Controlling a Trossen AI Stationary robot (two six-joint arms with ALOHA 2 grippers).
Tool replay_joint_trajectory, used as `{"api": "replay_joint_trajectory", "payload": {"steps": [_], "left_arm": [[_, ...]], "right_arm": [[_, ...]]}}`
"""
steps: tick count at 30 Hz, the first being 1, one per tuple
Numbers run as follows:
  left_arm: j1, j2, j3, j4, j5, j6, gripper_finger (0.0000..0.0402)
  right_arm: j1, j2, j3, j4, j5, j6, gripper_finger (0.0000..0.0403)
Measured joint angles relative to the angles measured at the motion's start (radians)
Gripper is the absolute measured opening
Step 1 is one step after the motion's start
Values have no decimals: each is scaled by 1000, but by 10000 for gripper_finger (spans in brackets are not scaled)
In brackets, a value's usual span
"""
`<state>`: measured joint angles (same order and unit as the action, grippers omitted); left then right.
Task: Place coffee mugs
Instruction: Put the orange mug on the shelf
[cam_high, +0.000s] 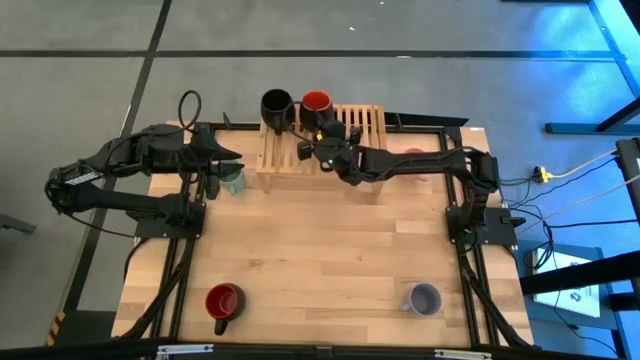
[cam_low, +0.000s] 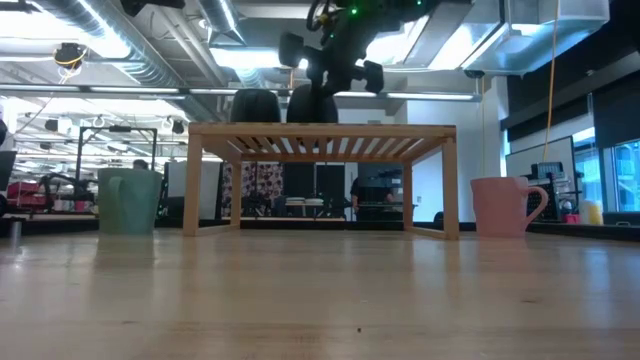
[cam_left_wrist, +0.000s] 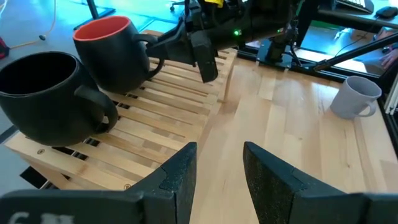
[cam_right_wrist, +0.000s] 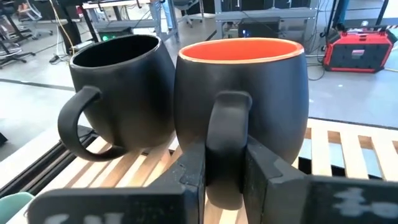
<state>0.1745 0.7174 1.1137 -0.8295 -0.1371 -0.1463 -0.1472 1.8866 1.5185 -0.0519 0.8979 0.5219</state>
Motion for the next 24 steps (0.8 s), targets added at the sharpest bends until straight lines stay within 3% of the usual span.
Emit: {"api": "replay_joint_trajectory", "payload": {"steps": [19, 24], "left_arm": [[0, 0, 0, 1, -11, 0, 126], [0, 0, 0, 1, -11, 0, 126]], "right_arm": [[-11, 48, 0, 69, -53, -34, 51], [-11, 48, 0, 61, -51, -33, 109]]}}
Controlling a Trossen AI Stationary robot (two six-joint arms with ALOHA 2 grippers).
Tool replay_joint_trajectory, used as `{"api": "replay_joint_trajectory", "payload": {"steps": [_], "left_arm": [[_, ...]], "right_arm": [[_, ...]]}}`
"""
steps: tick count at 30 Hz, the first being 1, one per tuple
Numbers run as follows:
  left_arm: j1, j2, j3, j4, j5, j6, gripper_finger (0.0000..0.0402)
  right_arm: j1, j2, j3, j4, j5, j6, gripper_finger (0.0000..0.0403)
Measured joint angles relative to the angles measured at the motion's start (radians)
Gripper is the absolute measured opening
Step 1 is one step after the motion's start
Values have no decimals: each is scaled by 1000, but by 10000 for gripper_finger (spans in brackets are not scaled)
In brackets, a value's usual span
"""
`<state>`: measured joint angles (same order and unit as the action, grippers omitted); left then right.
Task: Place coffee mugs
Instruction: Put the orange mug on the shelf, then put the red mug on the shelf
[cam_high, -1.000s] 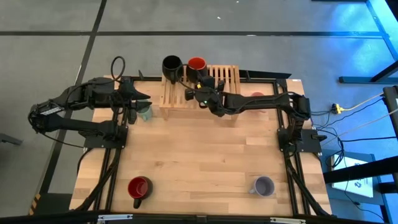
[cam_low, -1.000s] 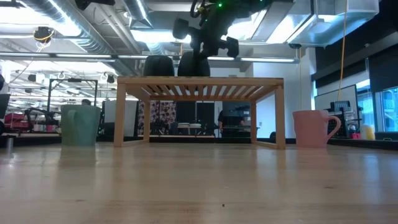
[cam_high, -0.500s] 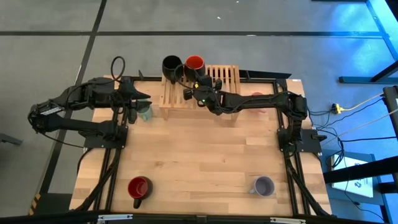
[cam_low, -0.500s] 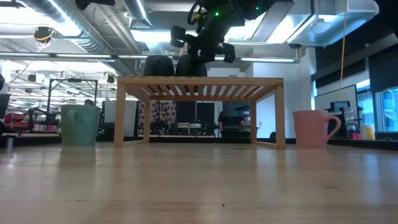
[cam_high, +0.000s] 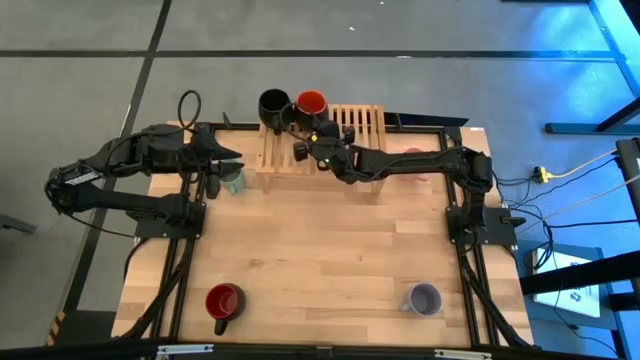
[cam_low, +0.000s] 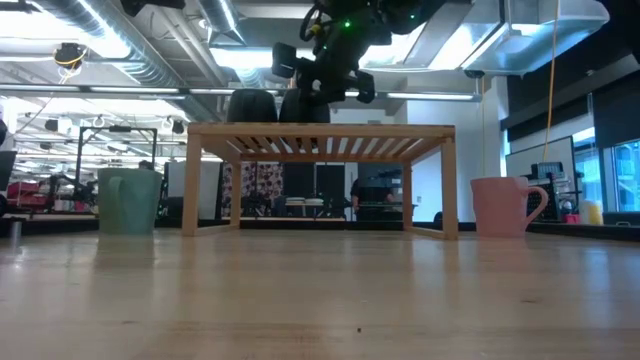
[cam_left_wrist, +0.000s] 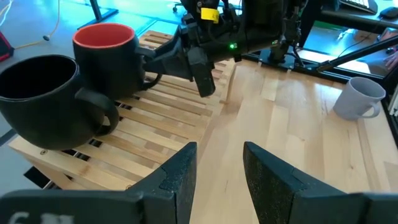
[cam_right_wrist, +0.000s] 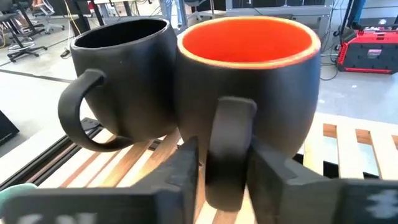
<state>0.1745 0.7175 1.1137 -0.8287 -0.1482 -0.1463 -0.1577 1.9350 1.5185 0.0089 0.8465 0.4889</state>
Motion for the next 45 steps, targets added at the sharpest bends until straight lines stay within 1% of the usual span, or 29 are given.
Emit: {"api": "replay_joint_trajectory", "payload": {"steps": [6, 9, 13, 16, 19, 23, 25, 27, 29, 32, 34, 39, 45], "left_arm": [[0, 0, 0, 0, 0, 0, 126], [0, 0, 0, 0, 0, 0, 126], [0, 0, 0, 0, 0, 0, 126], [0, 0, 0, 0, 0, 0, 126], [0, 0, 0, 0, 0, -1, 126], [0, 0, 0, 0, 8, -8, 126], [0, 0, 0, 2, 44, -8, 126], [0, 2, 0, 1, 111, -8, 126], [0, 5, 0, -5, 208, -8, 126], [-13, 18, 0, -18, 355, -21, 126], [-38, 31, 0, -29, 382, -49, 126], [-161, 65, 1, -29, 313, -126, 126], [-393, 148, 1, 27, 147, -281, 126]], "right_arm": [[1, -1, 0, -4, 55, -4, 180], [1, -14, -1, -23, 49, -8, 208], [13, -61, -1, -39, -29, -12, 228], [36, -114, -1, -103, -80, -22, 233], [68, -180, 0, -201, -185, -24, 232], [135, -254, 0, -325, -407, -23, 232], [188, -272, 0, -357, -514, -23, 232], [249, -276, 0, -397, -564, -23, 232], [311, -274, -2, -425, -567, -12, 232], [393, -265, -29, -427, -512, 49, 232], [434, -261, -54, -435, -467, 85, 232], [522, -262, -118, -437, -381, 161, 232], [611, -262, -154, -433, -393, 221, 232]]}}
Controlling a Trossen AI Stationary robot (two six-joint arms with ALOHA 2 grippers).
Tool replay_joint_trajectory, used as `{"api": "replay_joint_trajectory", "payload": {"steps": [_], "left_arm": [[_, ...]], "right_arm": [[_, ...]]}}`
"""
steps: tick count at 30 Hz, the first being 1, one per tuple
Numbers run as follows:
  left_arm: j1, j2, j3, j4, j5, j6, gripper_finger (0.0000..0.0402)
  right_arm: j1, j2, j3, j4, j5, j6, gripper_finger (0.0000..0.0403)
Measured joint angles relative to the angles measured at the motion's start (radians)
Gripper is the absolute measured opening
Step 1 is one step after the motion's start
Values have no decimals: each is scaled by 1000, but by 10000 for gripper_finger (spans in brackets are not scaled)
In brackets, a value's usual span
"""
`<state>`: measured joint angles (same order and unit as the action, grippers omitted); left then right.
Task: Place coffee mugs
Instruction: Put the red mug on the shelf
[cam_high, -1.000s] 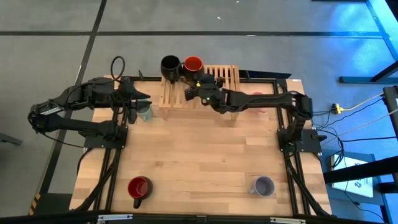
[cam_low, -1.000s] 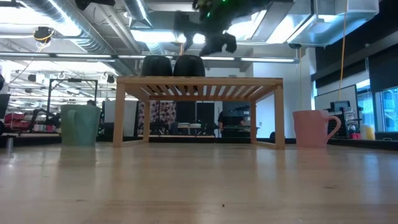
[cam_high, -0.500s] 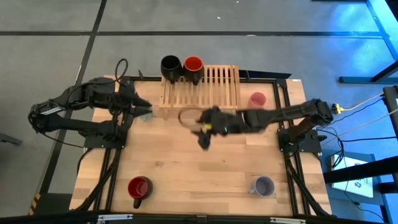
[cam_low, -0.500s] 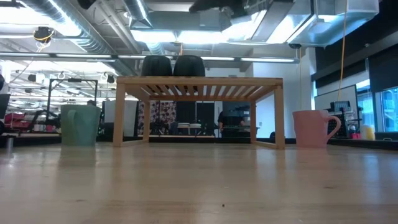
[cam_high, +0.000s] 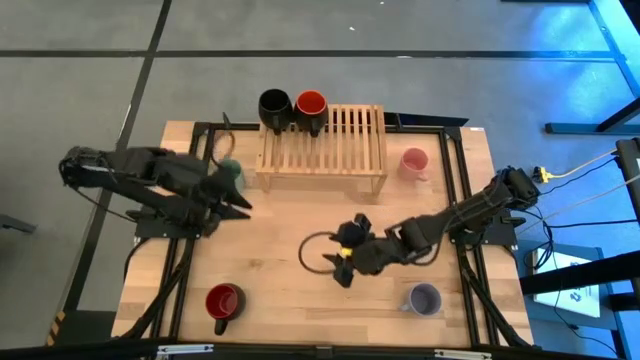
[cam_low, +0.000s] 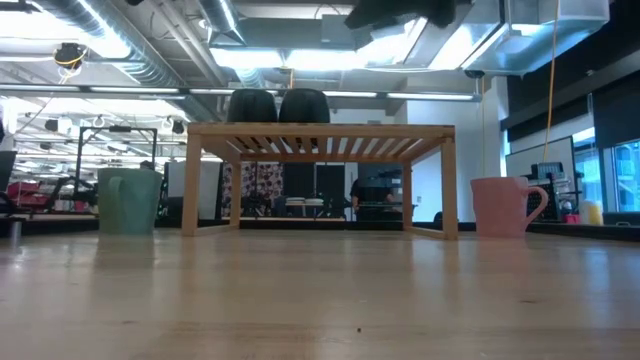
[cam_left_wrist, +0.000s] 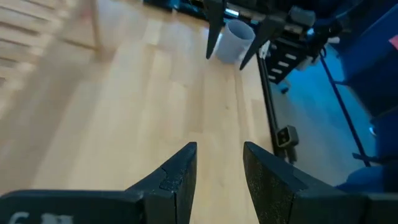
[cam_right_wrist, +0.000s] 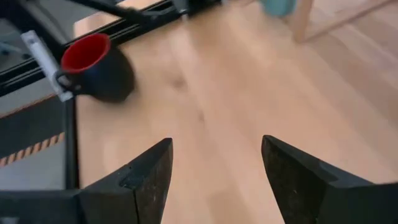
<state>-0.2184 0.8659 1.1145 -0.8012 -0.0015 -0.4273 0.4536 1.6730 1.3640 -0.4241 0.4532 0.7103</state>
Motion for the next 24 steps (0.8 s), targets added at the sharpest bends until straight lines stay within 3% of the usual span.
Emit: {"api": "replay_joint_trajectory", "payload": {"steps": [5, 14, 24], "left_arm": [[-176, 96, 0, 41, -106, -128, 126], [-459, 234, 5, 152, -166, -448, 124], [-717, 360, 85, -3, -211, -633, 122]], "right_arm": [[88, 0, 1, 16, 27, 14, 232], [198, 0, 1, 4, 132, 19, 232], [201, 0, 1, 3, 112, 19, 232]]}}
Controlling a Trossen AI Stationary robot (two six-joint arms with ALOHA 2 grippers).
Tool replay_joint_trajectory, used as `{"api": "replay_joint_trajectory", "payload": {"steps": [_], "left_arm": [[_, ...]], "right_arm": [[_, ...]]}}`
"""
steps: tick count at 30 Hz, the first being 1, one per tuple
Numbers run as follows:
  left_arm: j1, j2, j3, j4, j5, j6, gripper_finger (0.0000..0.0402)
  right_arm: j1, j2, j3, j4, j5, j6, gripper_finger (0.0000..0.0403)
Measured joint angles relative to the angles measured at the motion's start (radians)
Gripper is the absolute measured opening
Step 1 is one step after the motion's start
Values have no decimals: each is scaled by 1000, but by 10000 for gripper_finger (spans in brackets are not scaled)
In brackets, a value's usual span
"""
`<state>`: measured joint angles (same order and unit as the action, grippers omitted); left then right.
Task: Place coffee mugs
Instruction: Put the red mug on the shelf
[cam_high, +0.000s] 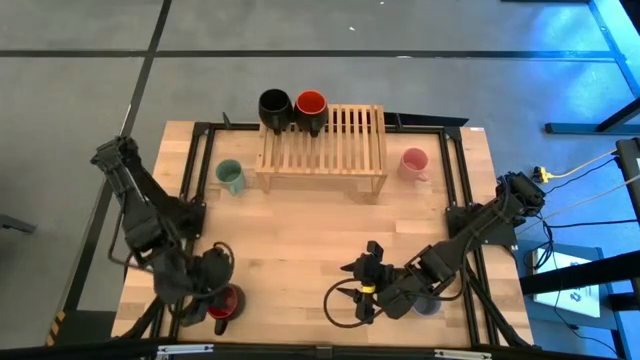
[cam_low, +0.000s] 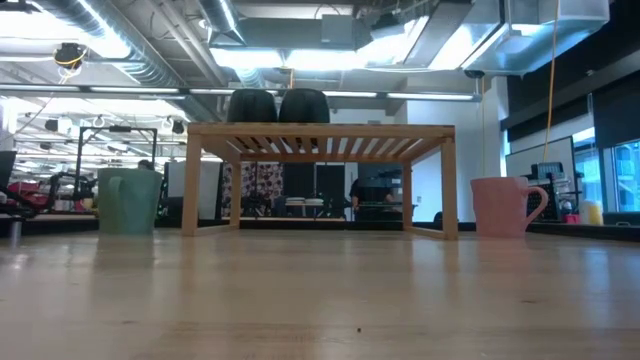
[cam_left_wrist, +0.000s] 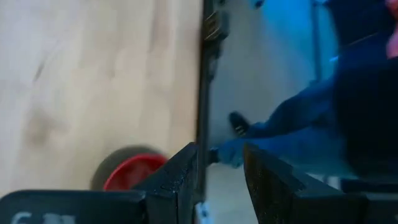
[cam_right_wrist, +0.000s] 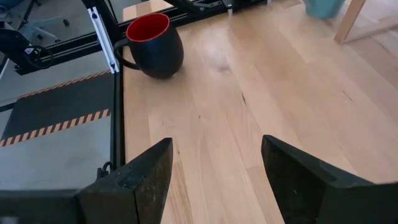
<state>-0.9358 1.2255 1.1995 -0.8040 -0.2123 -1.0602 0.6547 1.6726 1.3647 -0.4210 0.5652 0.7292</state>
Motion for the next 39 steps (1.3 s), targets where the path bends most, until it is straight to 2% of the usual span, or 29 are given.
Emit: {"api": "replay_joint_trajectory", "payload": {"steps": [9, 13, 23, 34, 37, 39], "left_arm": [[-52, 90, 0, -258, -30, -33, 122], [-52, 141, 0, -311, -30, -9, 122], [-28, 295, 0, -309, -27, 185, 121], [39, 421, 0, -287, 70, 333, 121], [61, 430, 0, -287, 71, 339, 110], [76, 431, 0, -287, 79, 353, 88]], "right_arm": [[0, 0, 0, -1, 1, 1, 232], [0, 0, 0, -2, 2, 0, 232], [0, 0, 0, -14, 20, -1, 232], [0, 0, 0, -27, 23, 1, 232], [0, 0, 0, -27, 23, 1, 232], [0, 0, 0, -27, 23, 1, 232]]}}
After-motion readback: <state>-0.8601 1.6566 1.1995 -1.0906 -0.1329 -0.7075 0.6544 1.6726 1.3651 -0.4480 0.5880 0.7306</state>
